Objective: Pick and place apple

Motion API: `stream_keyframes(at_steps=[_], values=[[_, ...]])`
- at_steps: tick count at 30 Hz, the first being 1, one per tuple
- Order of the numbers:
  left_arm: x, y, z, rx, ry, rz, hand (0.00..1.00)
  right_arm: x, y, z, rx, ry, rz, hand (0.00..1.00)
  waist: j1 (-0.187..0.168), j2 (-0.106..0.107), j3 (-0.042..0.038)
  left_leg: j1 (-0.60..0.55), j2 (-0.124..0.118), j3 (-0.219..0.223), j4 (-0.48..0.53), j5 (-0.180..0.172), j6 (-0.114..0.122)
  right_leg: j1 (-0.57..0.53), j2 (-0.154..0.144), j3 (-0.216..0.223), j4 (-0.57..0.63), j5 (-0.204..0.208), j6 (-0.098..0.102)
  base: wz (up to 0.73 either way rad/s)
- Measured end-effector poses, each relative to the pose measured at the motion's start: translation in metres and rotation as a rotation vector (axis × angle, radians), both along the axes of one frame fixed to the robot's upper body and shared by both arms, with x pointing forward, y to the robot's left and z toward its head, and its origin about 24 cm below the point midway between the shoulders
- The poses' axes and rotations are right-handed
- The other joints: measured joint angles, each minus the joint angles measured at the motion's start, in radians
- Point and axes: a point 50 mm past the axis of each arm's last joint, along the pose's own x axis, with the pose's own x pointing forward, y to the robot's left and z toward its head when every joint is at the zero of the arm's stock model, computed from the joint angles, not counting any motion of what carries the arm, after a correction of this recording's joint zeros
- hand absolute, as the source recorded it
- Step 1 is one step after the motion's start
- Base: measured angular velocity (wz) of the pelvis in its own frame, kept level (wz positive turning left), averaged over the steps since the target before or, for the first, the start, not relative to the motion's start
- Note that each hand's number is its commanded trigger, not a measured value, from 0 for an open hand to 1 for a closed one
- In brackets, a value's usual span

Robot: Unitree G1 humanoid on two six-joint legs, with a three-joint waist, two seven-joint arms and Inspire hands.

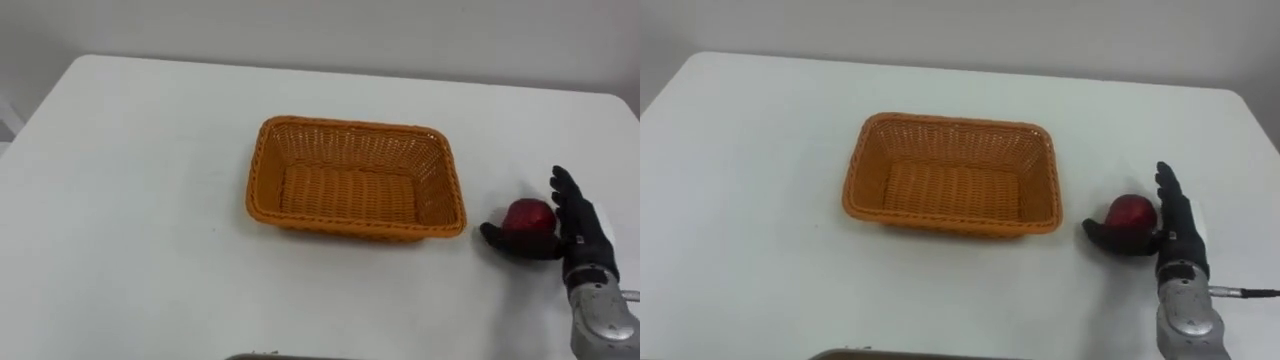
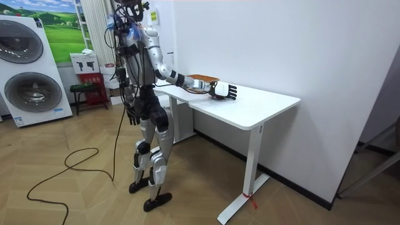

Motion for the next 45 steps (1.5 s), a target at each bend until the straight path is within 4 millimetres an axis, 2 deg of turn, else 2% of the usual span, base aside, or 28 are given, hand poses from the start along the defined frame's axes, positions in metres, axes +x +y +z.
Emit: stream_keyframes(at_steps=[5,12,19,25,32,36,40,45], values=[[-0.002,0.0,0.0,0.001,0.01,0.003,0.0,-0.004,-0.006,-0.006,-0.075,0.042,0.002,1.0,-0.002,-0.011,-0.0052,0.001,-0.004,-0.011,0.002,0.0,0.0,0.017,-0.002,-0.006,-0.013,0.0,0.0,0.07],[-0.009,0.001,-0.001,0.008,0.037,0.012,0.0,-0.003,-0.011,-0.006,-0.192,0.073,0.016,1.0,-0.006,-0.007,-0.005,0.016,-0.001,-0.015,0.003,0.0,0.0,0.032,0.002,0.001,-0.015,0.001,0.0,0.0],[-0.005,0.005,0.001,0.022,0.028,0.006,0.0,-0.008,-0.015,-0.011,-0.202,0.088,-0.029,1.0,-0.003,-0.003,-0.0046,0.02,-0.002,-0.015,0.004,0.0,0.0,0.037,0.0,0.001,-0.014,0.001,-0.001,0.01],[-0.005,0.007,0.001,0.026,0.027,0.006,0.0,-0.008,-0.018,-0.008,-0.118,0.038,-0.115,1.0,-0.003,0.008,-0.0046,0.017,-0.002,-0.012,0.005,0.0,0.0,0.028,0.0,0.0,-0.013,0.003,-0.001,-0.01],[-0.008,-0.001,-0.001,0.006,0.039,0.015,0.0,-0.006,-0.021,-0.003,0.127,-0.053,-0.265,1.0,-0.006,0.02,-0.0024,0.019,0.0,0.0,0.005,0.0,0.0,0.026,0.002,0.009,-0.011,0.004,-0.002,-0.04],[-0.005,-0.001,-0.002,0.006,0.036,0.015,0.0,0.0,-0.017,0.008,0.185,-0.117,-0.266,1.0,-0.006,0.026,0.0031,0.003,0.0,0.007,0.005,0.0,0.0,-0.002,0.002,0.019,0.004,0.005,-0.001,-0.09],[-0.006,-0.001,-0.002,0.005,0.038,0.019,0.0,0.007,-0.014,0.02,0.227,-0.185,-0.258,1.0,-0.005,0.029,0.0021,-0.001,-0.001,0.009,0.004,0.0,0.0,-0.004,0.003,0.029,0.005,0.005,-0.001,-0.08],[-0.004,-0.004,-0.003,-0.001,0.034,0.014,0.0,0.024,0.001,0.057,0.279,-0.353,-0.165,1.0,-0.004,0.026,0.0021,-0.001,0.001,0.01,0.004,0.0,0.0,-0.002,0.004,0.03,0.003,0.005,-0.001,0.0]])
